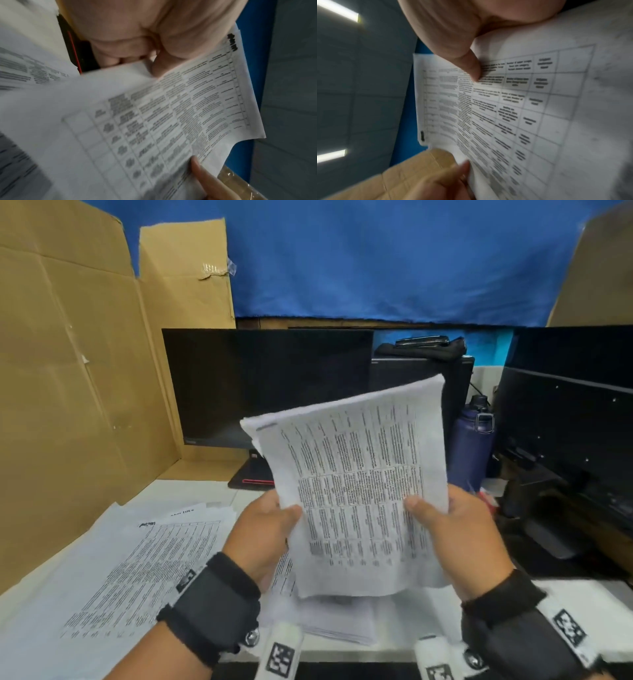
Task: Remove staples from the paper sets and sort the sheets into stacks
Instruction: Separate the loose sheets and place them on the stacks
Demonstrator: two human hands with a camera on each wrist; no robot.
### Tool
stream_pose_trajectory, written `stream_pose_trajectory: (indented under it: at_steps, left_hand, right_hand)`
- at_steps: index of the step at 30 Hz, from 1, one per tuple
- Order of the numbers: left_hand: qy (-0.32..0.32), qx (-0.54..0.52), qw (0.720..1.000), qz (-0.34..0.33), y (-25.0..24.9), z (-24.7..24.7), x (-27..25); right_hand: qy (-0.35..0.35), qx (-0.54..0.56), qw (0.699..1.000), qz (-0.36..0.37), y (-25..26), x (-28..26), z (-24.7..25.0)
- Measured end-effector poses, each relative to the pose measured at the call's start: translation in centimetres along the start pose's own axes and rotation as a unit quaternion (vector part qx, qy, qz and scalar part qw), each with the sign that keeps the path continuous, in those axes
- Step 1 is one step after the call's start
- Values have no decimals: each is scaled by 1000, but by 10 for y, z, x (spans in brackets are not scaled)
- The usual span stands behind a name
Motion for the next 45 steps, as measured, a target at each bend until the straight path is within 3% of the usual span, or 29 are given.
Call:
stream_pose_trajectory:
  at_steps: [3,6,11,20,25,30,38,45]
  left_hand:
    - [-71,47,993,-79,-12,14,-2]
    - [-96,91,983,-125,-14,18,-12]
    - [-84,89,987,-100,18,14,-24]
    - [-81,105,986,-105,25,15,-18]
    - [-139,100,980,-98,32,31,-21]
    - [-128,44,988,-80,41,28,-22]
    - [-138,1,986,-95,41,25,-26]
    - [-166,-31,984,-64,48,33,-24]
  right_hand:
    - [9,22,1000,-3,-9,-5,-16]
    - [20,25,999,7,-20,-8,-31]
    - [59,6,998,-17,-57,-15,-56]
    - [92,-119,987,63,-62,-23,-74]
    - [48,5,998,50,-54,-28,-58]
    - [-10,19,997,78,-39,-26,-40]
    - [19,37,996,73,-40,-28,-44]
    - [8,39,999,31,-54,-13,-37]
Point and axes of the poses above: each hand's wrist, its own x-axis towards the middle knuckle, its own z-axis out of the back of the hand, y = z × x, the point moved 10 cm from there along x, towards the middle knuckle, and after that the axes turned 9 degrees about -z, right-handed, at the moved point
